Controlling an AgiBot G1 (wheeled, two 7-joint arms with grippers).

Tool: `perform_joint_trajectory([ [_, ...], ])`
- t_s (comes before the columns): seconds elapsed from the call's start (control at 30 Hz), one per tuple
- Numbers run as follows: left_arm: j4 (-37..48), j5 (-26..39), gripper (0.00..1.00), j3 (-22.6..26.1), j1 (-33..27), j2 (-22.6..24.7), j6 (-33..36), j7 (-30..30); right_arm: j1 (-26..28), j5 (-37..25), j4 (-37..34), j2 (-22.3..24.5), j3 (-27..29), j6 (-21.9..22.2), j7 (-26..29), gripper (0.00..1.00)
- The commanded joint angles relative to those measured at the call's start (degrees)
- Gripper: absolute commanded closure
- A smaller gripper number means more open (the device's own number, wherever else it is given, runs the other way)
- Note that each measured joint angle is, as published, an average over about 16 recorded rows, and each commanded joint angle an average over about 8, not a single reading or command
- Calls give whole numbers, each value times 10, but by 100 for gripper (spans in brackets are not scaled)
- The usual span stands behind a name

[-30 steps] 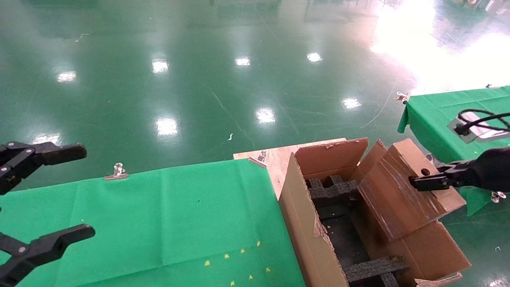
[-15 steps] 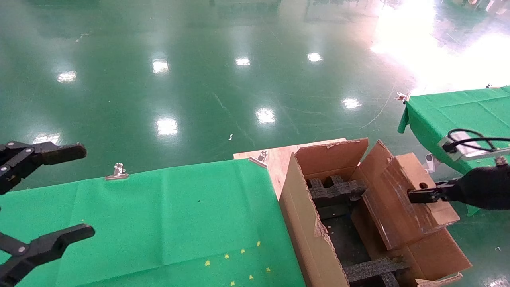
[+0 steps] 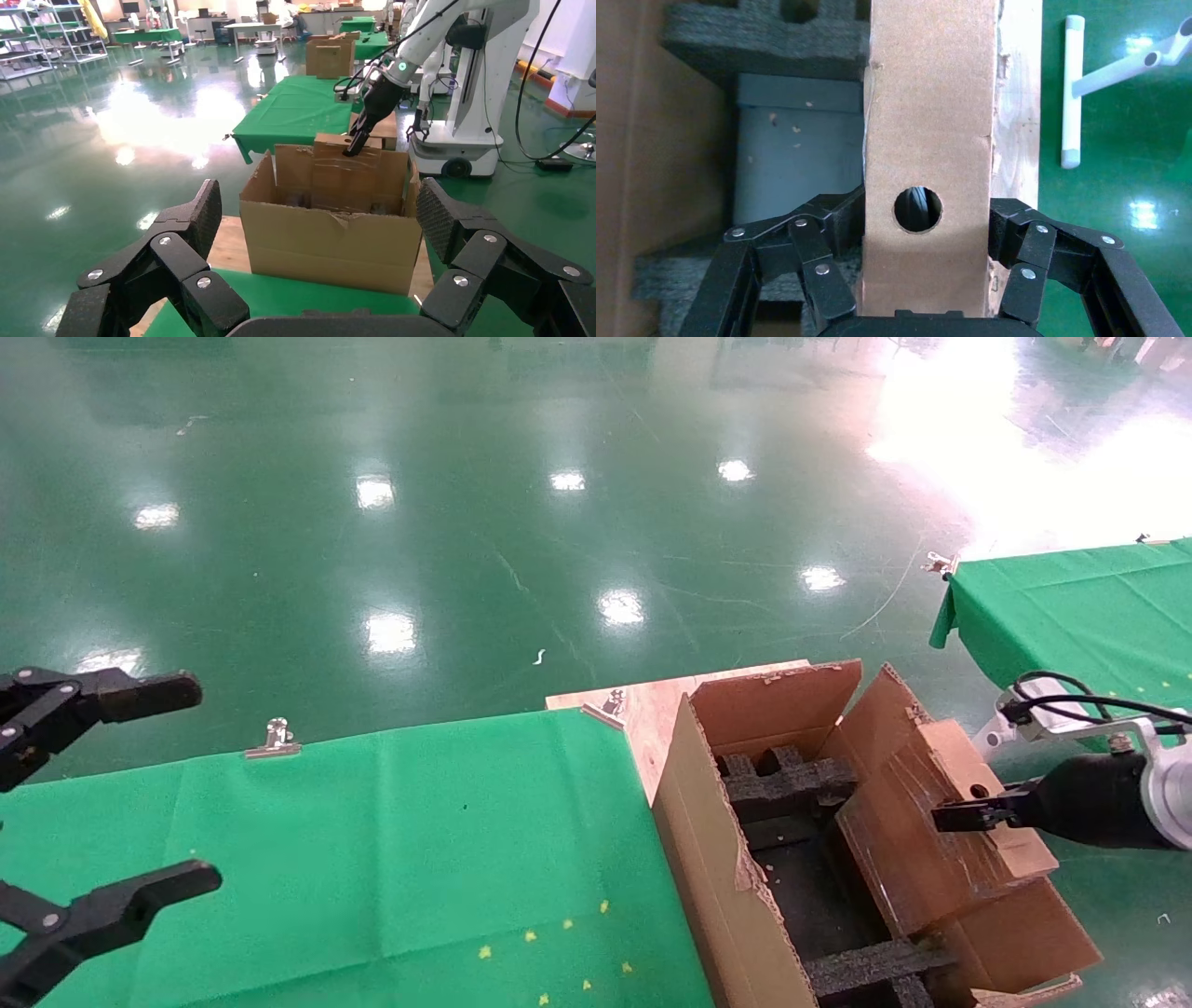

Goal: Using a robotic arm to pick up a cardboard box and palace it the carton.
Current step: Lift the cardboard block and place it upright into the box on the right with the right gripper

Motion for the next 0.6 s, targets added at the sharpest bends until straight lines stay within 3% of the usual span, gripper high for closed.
perform_joint_trajectory([
  [0.03, 0, 0, 0, 0, 0, 0, 0, 0, -8, 0, -8, -5, -4, 10, 3, 100],
  [0.6, 0, 0, 0, 0, 0, 0, 0, 0, -64, 35, -81, -75, -20, 49, -38, 100],
])
